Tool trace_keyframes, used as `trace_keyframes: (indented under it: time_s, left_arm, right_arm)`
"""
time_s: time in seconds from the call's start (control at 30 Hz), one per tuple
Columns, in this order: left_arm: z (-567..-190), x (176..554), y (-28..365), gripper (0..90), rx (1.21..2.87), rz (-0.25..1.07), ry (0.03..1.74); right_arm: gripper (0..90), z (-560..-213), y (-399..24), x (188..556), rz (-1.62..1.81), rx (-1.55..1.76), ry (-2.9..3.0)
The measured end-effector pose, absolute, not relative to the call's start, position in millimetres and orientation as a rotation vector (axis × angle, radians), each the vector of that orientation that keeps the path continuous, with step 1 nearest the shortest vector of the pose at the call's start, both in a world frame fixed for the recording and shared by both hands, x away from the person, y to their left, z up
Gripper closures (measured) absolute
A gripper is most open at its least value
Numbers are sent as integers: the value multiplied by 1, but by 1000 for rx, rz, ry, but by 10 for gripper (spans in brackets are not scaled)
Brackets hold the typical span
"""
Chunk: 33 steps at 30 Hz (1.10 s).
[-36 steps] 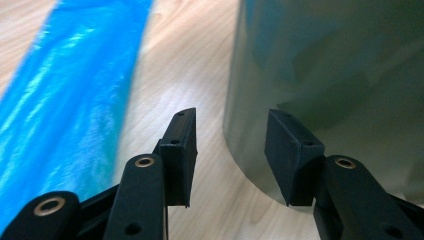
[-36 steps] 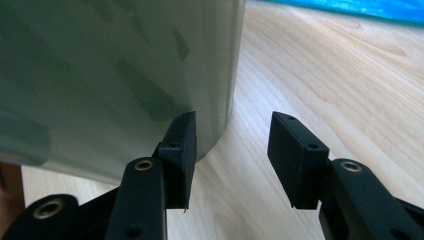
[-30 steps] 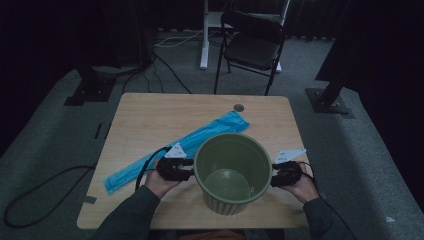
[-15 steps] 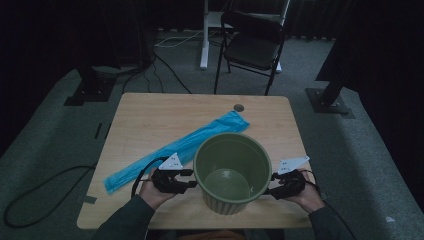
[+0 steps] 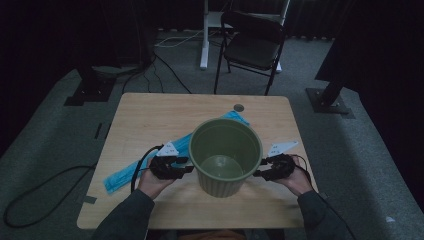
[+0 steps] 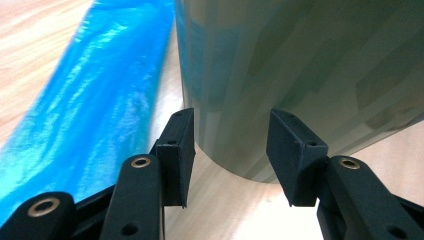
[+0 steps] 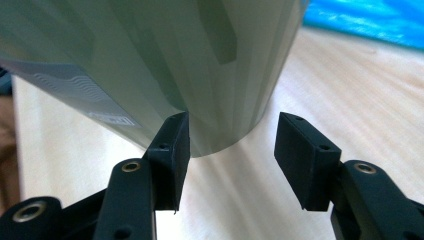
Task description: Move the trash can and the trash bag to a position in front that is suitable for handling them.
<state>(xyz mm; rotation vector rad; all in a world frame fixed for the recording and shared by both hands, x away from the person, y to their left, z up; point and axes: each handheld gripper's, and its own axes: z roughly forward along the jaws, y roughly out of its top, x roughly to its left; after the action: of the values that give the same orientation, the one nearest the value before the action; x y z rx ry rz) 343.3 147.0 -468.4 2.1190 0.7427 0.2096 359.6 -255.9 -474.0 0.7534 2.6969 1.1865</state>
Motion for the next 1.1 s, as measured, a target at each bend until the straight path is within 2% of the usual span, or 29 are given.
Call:
trace_keyframes:
  time_s: [0.4,0.63,1.1]
  left_arm:
    - [-467,374,155,535,2089,278,824]
    - [-460,396,169,535,2048,357,885]
    - [-468,415,174,550,2074,338,936]
  right_arm:
    - [470,-474,-243,388,1159,805,2635]
    - [467,-493,-256,392,1083,883,2566]
    - [459,-519,-278,396,1050,1013,2477]
